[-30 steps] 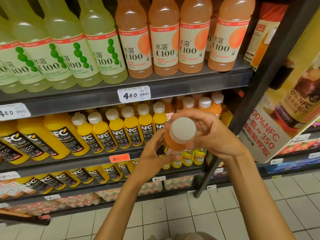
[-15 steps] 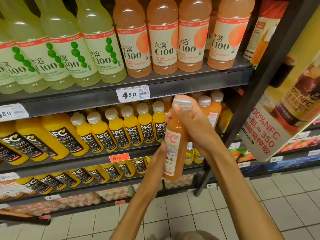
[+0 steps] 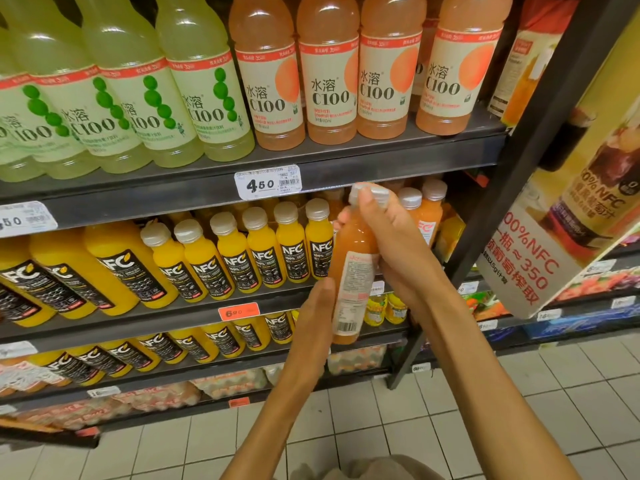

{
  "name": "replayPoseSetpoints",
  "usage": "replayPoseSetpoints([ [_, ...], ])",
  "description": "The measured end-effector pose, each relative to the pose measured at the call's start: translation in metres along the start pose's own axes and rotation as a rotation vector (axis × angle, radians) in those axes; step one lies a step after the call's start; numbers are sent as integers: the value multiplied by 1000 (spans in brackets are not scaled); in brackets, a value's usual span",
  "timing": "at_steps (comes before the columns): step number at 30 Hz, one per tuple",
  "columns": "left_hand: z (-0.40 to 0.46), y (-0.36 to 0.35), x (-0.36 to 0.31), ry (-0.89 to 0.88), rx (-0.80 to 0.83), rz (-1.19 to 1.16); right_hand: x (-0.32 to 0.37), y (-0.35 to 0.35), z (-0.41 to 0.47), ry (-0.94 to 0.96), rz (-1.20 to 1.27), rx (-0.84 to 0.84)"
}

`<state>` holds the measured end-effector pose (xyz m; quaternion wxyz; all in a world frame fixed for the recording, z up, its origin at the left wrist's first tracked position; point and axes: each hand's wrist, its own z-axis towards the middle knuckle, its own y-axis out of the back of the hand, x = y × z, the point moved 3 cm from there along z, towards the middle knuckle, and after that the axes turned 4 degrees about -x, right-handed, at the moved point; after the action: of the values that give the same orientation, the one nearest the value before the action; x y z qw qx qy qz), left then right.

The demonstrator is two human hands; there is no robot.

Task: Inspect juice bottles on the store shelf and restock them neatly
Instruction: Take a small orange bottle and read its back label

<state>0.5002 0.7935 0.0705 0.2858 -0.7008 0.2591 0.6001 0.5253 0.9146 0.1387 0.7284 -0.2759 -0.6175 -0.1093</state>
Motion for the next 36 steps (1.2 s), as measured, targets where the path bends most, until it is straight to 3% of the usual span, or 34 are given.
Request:
replayPoseSetpoints([
  [3,-1,3,-2,37,-48,-103,-5,1,-1,-53,40,35],
  [7,-6,2,-6,242,210,-395,-8,0,0,-82,197,86],
  [10,-8,-6,-6,311,264,-348,-11,-2,0,-86,337,137],
  [13,-5,-1,-2,215,47,-126,-8,3,1,-28,129,47],
  [16,-4,0,-5,84,38,53,-9,6,1,-28,-38,-43],
  [19,-1,1,-3,132,33,-26,-12,7,4,-95,20,-28],
  [22,-5,5,2,272,191,-313,-15,7,5,-132,137,3],
  [25,-9,1,7,390,316,-445,-24,6,2,-178,341,53],
  [28,-8,-2,16,382,293,-421,-31,11,1,-187,296,3],
  [32,-4,3,20,288,200,-293,-35,19,2,-217,53,-76],
  [36,-6,2,23,251,193,-238,-42,20,4,-279,61,-83],
])
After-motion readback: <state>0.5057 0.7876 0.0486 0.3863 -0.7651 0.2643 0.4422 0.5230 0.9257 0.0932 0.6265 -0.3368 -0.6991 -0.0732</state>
